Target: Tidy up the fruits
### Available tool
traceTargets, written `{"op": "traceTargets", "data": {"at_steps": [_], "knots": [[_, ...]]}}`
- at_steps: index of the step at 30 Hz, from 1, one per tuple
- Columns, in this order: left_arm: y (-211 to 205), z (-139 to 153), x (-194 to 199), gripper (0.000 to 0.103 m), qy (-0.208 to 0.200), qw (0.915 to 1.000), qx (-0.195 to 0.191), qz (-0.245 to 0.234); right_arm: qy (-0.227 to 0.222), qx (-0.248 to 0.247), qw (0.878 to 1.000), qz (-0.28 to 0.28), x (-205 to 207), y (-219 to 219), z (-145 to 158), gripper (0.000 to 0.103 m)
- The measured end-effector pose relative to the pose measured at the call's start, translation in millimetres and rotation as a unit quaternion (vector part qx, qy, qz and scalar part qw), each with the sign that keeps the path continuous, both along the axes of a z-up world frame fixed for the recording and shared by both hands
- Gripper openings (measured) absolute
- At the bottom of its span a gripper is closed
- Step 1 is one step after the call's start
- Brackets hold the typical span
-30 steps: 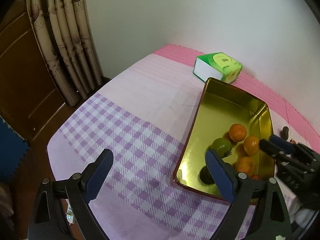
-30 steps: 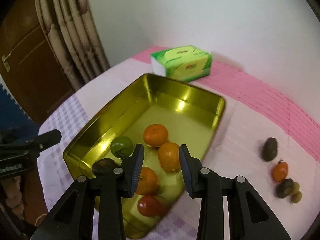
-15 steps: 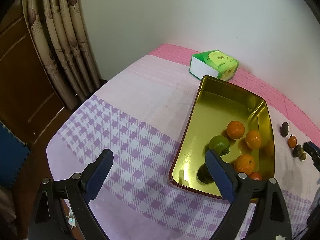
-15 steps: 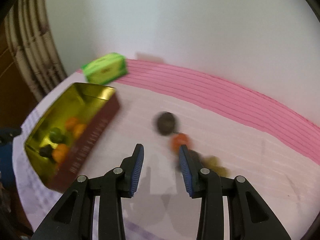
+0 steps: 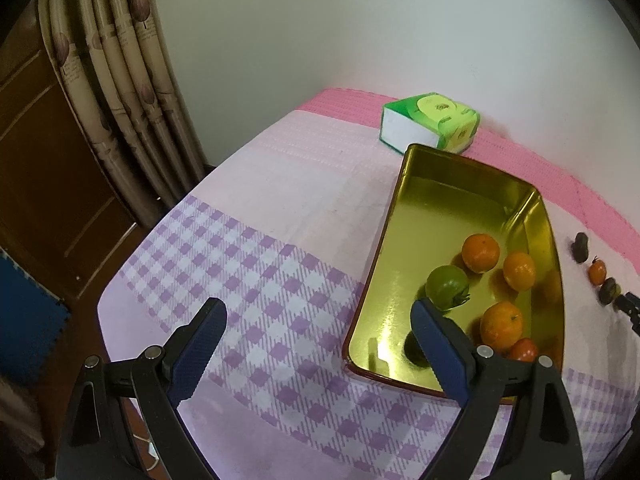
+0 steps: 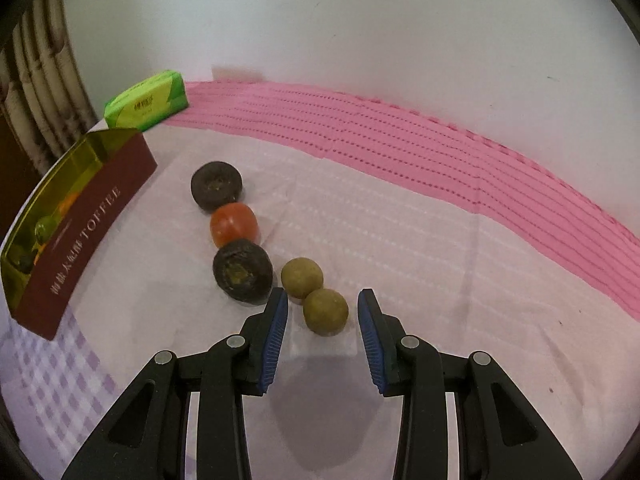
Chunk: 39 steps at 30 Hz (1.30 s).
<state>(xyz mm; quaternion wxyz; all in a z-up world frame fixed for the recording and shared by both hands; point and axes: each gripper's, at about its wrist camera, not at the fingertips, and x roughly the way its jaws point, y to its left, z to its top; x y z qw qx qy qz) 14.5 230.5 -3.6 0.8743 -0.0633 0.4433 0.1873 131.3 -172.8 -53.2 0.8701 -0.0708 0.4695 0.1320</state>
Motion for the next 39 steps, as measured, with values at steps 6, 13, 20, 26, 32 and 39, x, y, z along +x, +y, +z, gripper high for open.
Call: {"op": "traceTargets", "data": {"at_steps": [6,13,20,26,32,39], "knots": [[-2.3,0.0,-0.1,0.092,-0.003,0.9999,0.012,0.000,0.000,-0.004,1.000,0.011,8.6,6.7,-9.5,0.038],[-5.4,0.9,-1.2,0.092,-0.005,0.9998,0.017,-0.006,-0.018,-0.003,1.000,0.004,-1.7,18.3,-11.6,0.037],[-11.0,4.6,-2.7,0.092,-0.014,0.9995,0.026,-0.012,-0.026,0.010,1.000,-0.012,-26.0,18.4,-11.0,0.027],[-29.8,11.8,-4.4,0.092,-0.026,0.9983,0.037,-0.036,-0.035,0.010,0.999,-0.025,-41.3,8.2,-11.2,0.027],[-64.5,24.4,0.8,0.092,-0.043,0.9955,0.033,-0.077,-0.043,-0.008,0.997,-0.057,-39.6,-15.1,-11.3,0.027],[-124.9,29.1,17.4,0.092,-0.044,0.9875,0.032,-0.148,-0.047,-0.018,0.993,-0.105,-34.8,-48.1,-11.4,0.027]]}}
